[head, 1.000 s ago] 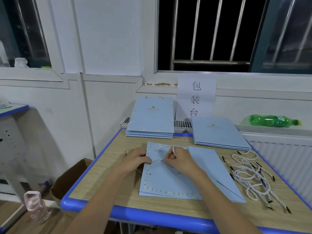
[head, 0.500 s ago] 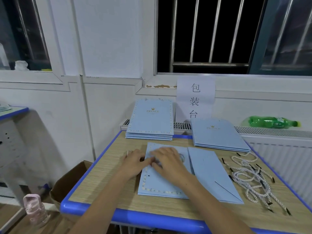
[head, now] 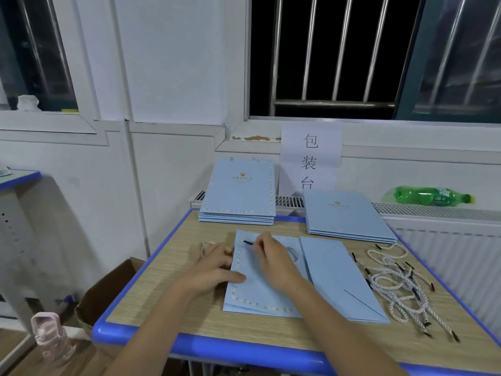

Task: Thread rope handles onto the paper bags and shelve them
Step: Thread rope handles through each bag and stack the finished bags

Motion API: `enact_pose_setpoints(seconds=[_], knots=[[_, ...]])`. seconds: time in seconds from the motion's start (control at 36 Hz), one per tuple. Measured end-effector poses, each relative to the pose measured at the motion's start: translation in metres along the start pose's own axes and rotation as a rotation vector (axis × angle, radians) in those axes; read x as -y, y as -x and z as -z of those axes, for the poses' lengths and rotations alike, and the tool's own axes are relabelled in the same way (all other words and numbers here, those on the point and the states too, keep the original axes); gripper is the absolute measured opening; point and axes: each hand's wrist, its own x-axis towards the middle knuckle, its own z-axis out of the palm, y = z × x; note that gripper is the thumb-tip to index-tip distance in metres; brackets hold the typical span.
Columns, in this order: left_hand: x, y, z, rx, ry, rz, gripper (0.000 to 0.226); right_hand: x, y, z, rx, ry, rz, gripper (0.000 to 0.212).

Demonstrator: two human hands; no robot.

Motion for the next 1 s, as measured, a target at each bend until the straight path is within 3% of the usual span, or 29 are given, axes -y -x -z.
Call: enact_pose_setpoints(seconds=[0.08, 0.19, 0.5, 0.61, 0.78, 0.92, 1.0], knots=[[0.0, -0.003, -0.001, -0.057, 0.011, 0.003, 0.028, -0.002, 0.0, 0.004, -0.138, -0.218, -0.038, 0.015], [-0.001, -0.002, -0.002, -0.067, 0.224, -0.021, 0.024, 0.0, -0.003, 0.013, -0.226, -0.391, -0.08, 0.011], [-0.001, -0.009, -0.008, -0.206, 0.344, 0.058, 0.026, 0.019, 0.006, 0.0, 0.021, -0.235, 0.086, 0.011], [0.002, -0.013, -0.008, -0.207, 0.367, 0.104, 0.05, 0.02, 0.008, 0.002, 0.007, -0.363, 0.058, 0.017], [0.007, -0.014, -0.002, -0.15, 0.35, 0.167, 0.042, 0.02, 0.012, 0.002, 0.041, -0.443, 0.031, 0.018], [0.012, -0.014, -0.001, -0.149, 0.293, 0.188, 0.072, 0.019, 0.011, 0.002, 0.024, -0.407, 0.032, 0.023], [0.006, -0.012, -0.003, -0.162, 0.252, 0.195, 0.051, 0.019, 0.011, 0.0, 0.025, -0.368, 0.046, 0.024]])
